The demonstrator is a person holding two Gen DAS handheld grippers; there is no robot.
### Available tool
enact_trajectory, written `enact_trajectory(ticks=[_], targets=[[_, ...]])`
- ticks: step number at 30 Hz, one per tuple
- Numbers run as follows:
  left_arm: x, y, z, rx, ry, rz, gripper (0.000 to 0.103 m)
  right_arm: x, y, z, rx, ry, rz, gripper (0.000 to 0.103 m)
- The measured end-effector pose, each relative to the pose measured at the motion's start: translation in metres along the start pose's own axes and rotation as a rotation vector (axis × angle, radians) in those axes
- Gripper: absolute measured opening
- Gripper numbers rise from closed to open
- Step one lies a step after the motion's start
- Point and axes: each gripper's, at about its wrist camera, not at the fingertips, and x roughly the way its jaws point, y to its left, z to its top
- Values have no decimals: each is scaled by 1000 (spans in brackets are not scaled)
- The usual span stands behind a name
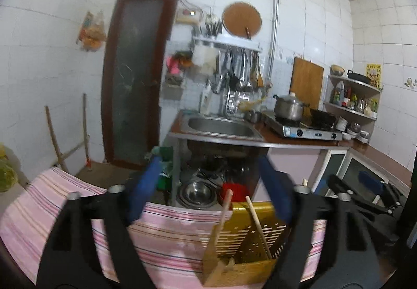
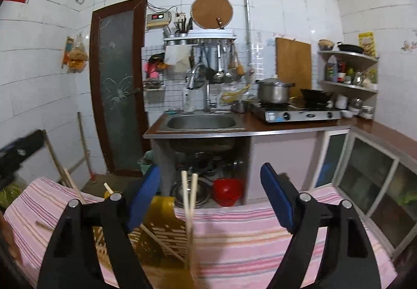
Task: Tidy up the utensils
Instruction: 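Drop the chopsticks into the yellow holder and open both tools, then move both tools back down toward the frog fork and chopstick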
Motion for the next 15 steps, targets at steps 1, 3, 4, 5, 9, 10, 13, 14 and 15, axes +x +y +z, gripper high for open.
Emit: enact_trajectory(ticks=[1, 3, 4, 5, 9, 10, 13, 14, 15], targets=[[-8, 1, 0, 4, 5, 1, 89, -10, -4, 1, 5, 15, -16, 80], [-28, 8, 3, 24, 23, 5, 95, -23, -10, -2, 23, 41, -28, 87], [-37, 12, 3, 34, 22, 7, 96, -28, -12, -4, 26, 49, -35, 90], [-46, 14, 3, 46, 20, 16, 98, -34, -14, -6, 24, 57, -47, 90], [-82, 34, 0, 59, 30, 45, 98, -57, -13, -25, -1, 106, -74, 93], [-87, 40, -3, 51, 39, 48, 98, -61, -12, -29, -5, 115, -70, 93], [-100, 58, -20, 29, 80, 51, 98, -77, -7, -47, -23, 147, -71, 93], [-101, 61, -25, 32, 90, 57, 98, -80, -5, -52, -26, 155, -67, 93], [-103, 65, -33, 42, 102, 68, 98, -85, -2, -57, -32, 163, -62, 93]])
